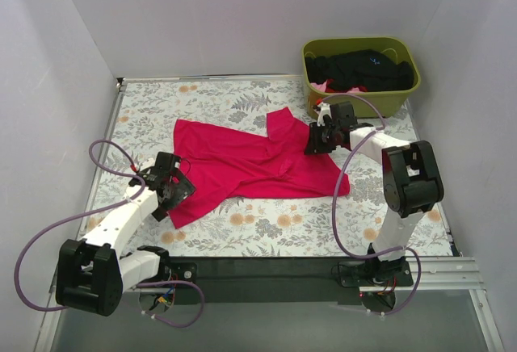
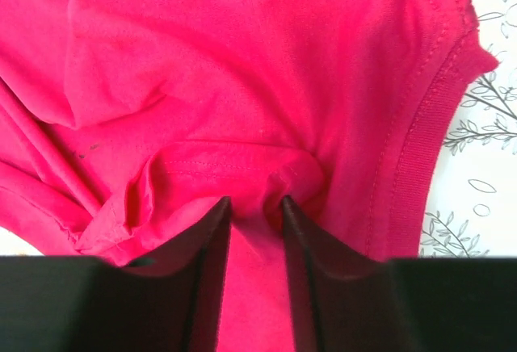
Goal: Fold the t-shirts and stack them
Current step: Flatten the tshirt out
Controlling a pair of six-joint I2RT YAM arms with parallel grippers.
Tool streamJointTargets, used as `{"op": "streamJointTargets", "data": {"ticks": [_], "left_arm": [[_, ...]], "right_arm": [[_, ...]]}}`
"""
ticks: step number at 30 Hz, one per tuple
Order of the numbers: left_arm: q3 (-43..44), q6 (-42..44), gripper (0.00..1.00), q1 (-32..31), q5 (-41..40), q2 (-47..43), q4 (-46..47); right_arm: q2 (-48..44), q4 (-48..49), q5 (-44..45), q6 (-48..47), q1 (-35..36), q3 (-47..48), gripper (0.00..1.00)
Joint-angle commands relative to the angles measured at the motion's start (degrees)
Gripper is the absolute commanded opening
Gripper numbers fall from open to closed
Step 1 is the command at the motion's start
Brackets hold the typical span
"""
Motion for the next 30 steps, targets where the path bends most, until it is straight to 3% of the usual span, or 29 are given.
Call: {"op": "streamJointTargets", "data": {"ticks": [1, 2, 5, 11, 18, 22, 23, 24, 26, 30], "left_arm": [[-0.1, -2.5, 0.87, 0.2, -2.8, 0.2, -1.4], [0.0, -2.6, 0.87, 0.2, -2.3, 0.8, -1.6], [0.5, -3.2, 0.86, 0.2, -1.8, 1.7, -2.7], [2.0, -4.5, 0.81, 0.2, -1.7, 4.6, -5.5], [2.8, -5.2, 0.67, 0.2, 1.3, 7.1, -8.6], [1.9, -6.0, 0.38, 0.2, 1.9, 8.5, -7.1], [2.0, -6.0, 0.26, 0.2, 1.6, 9.5, -6.7], [2.2, -5.9, 0.19, 0.2, 1.1, 10.3, -6.4], [3.5, -4.6, 0.11, 0.2, -2.5, 11.6, -6.0], [7.4, -2.5, 0.08, 1.7, -8.0, 16.0, -5.7]], "right_arm": [[0.1, 0.7, -1.6, -0.8, 0.5, 2.5, 0.27], [-0.4, 0.8, -1.6, -0.8, 0.4, 2.5, 0.16], [-3.8, 0.5, -0.6, -0.7, 0.5, 1.7, 0.01], [-10.7, -0.2, 1.4, 1.4, 0.5, -1.7, 0.01], [-12.2, 0.1, 0.2, 3.0, 0.4, -3.0, 0.01], [-12.5, 0.4, 0.2, 3.5, 0.5, -2.6, 0.01], [-12.6, 0.5, 0.4, 3.8, 0.4, -2.5, 0.01], [-13.3, 0.5, 1.0, 4.1, 0.4, -2.5, 0.01], [-14.6, 0.5, 2.1, 4.3, 0.5, -2.9, 0.01], [-21.0, 0.4, 3.5, 5.7, 0.4, -6.4, 0.01]]}}
